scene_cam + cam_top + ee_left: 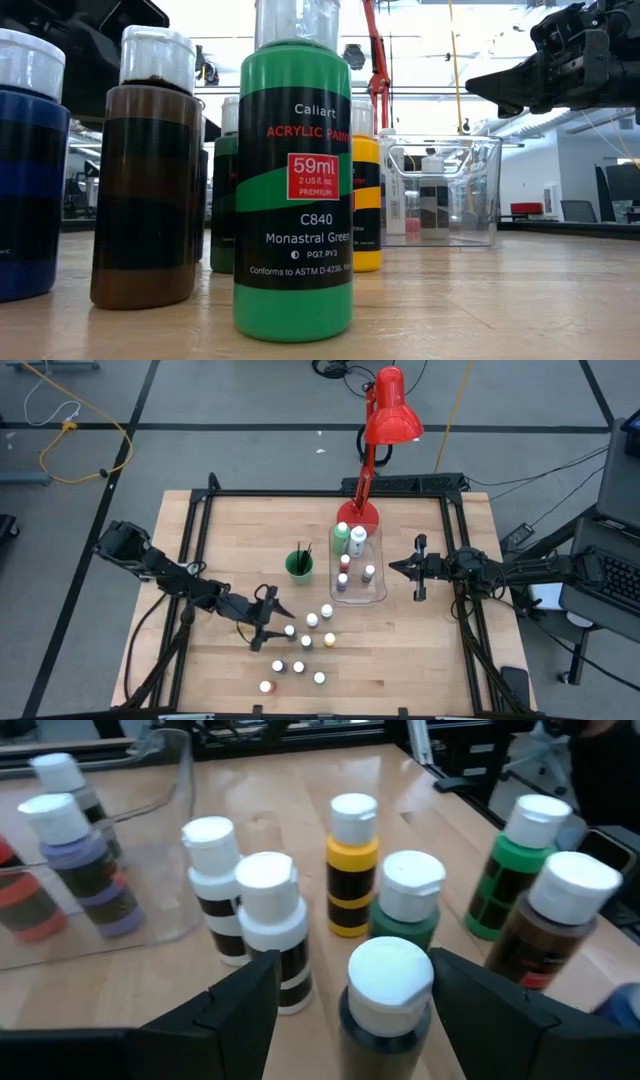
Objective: Pick & Place Paint Supplies
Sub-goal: Put the top black paint bottle into the transparent bin
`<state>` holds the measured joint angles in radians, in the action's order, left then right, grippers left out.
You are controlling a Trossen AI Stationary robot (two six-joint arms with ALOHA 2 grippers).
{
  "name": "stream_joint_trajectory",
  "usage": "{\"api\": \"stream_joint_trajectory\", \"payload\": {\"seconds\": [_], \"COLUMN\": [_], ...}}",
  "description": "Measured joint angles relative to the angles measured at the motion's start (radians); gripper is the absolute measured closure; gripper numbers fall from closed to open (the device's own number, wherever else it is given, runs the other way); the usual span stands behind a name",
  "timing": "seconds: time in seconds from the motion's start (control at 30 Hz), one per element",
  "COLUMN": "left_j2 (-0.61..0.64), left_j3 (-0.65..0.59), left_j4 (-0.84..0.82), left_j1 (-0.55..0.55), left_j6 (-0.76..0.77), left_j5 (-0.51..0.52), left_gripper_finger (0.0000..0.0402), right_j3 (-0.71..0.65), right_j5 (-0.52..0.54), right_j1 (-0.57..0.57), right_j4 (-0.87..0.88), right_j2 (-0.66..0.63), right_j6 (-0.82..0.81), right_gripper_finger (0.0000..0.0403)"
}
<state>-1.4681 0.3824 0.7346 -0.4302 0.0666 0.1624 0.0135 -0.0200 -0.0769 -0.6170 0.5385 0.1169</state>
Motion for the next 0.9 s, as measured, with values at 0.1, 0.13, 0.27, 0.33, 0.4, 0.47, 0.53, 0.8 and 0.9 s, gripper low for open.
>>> {"api": "stream_joint_trajectory", "payload": {"seconds": [0.1, 0.13, 0.27, 0.33, 0.4, 0.47, 0.53, 0.8, 0.9], "left_j2": [0.0, 0.0, 0.0, 0.0, 0.0, 0.0, 0.0, 0.0, 0.0], "left_j3": [0.0, 0.0, 0.0, 0.0, 0.0, 0.0, 0.0, 0.0, 0.002], "left_j4": [-0.004, -0.004, -0.005, -0.005, -0.005, -0.005, -0.006, -0.013, -0.015], "left_j1": [0.0, 0.0, 0.002, 0.008, 0.014, 0.019, 0.022, 0.029, 0.03], "left_j6": [-0.001, 0.0, 0.023, 0.032, 0.044, 0.054, 0.068, 0.06, 0.047], "left_j5": [-0.036, -0.044, -0.066, -0.065, -0.061, -0.061, -0.069, -0.145, -0.144], "left_gripper_finger": [0.0149, 0.0149, 0.0149, 0.0149, 0.0149, 0.0149, 0.0149, 0.0149, 0.0155], "right_j3": [0.0, 0.0, 0.0, 0.0, 0.0, 0.0, 0.0, 0.0, 0.0], "right_j5": [0.0, 0.0, 0.0, 0.0, 0.0, 0.0, 0.0, 0.0, 0.0], "right_j1": [0.0, 0.0, 0.0, 0.0, 0.0, 0.0, 0.0, 0.0, 0.0], "right_j4": [0.0, 0.0, 0.0, 0.0, 0.0, 0.0, 0.0, 0.0, 0.0], "right_j2": [0.0, 0.0, 0.0, 0.0, 0.0, 0.0, 0.0, 0.0, 0.0], "right_j6": [0.0, 0.001, 0.001, 0.0, 0.0, 0.0, 0.0, 0.002, 0.002], "right_gripper_finger": [0.0399, 0.0399, 0.0399, 0.0399, 0.0399, 0.0399, 0.0399, 0.0399, 0.0399]}}
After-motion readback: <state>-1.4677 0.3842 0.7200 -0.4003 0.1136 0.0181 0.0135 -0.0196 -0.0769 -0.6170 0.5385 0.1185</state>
